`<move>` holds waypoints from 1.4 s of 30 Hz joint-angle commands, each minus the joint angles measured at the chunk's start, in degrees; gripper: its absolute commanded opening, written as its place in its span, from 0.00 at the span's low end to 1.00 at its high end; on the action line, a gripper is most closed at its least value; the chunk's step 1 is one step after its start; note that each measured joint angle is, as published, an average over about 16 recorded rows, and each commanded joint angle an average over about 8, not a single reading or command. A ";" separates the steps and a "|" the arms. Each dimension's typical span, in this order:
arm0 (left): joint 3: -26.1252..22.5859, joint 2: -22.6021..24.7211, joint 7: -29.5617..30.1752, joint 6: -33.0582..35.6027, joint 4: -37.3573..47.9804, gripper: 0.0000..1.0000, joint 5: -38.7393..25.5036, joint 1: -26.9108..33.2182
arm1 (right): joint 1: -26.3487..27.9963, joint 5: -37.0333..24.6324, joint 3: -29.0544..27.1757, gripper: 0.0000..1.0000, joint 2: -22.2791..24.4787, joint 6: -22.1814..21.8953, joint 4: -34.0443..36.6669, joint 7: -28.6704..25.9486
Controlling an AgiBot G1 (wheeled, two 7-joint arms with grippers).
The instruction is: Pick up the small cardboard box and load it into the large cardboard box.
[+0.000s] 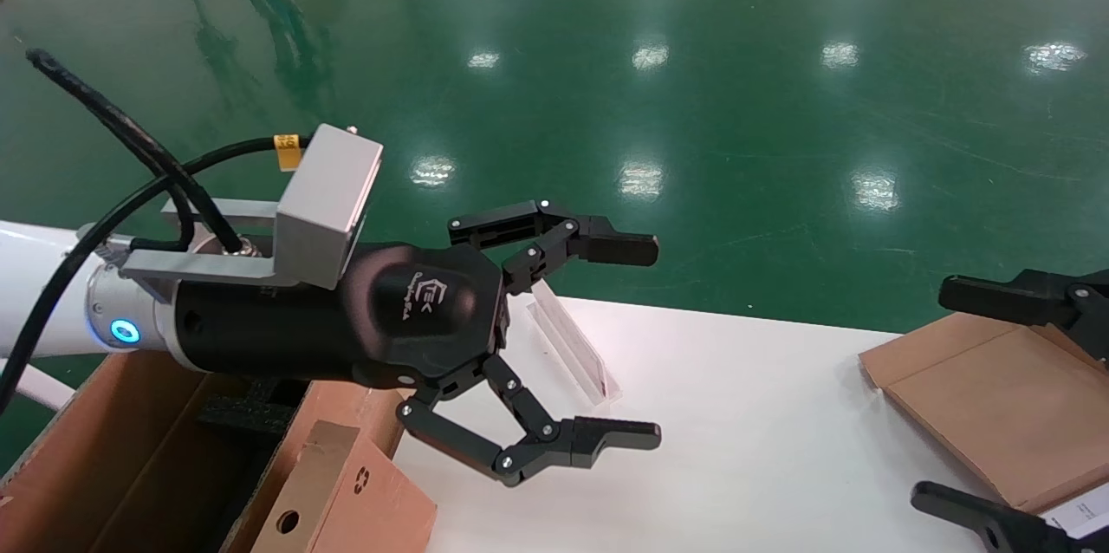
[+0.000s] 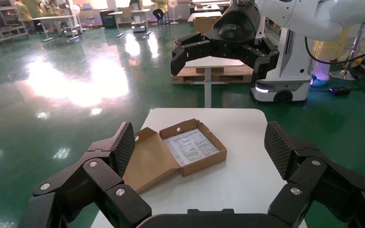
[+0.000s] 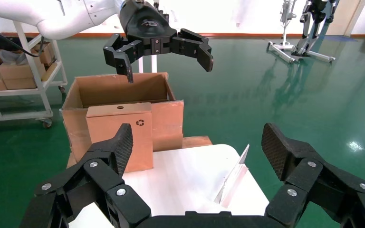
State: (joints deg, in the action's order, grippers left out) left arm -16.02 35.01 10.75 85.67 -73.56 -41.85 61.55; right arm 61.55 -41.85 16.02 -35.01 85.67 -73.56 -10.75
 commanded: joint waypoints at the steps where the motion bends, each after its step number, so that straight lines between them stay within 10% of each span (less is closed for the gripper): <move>1: 0.00 0.00 0.00 0.00 0.00 1.00 0.00 0.00 | 0.00 0.00 0.00 1.00 0.00 0.00 0.00 0.00; 27: -1.14 -0.93 0.75 -0.23 -0.25 1.00 -1.83 0.48 | 0.00 0.00 0.00 1.00 0.00 0.00 0.00 0.00; 42: -10.97 -3.83 8.41 -1.11 -6.30 1.00 -18.91 11.77 | 0.00 0.00 0.00 1.00 0.00 0.00 0.00 0.00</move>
State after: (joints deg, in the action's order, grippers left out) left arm -27.58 31.54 19.82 84.96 -79.82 -61.47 73.93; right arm 61.55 -41.85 16.02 -35.01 85.67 -73.56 -10.75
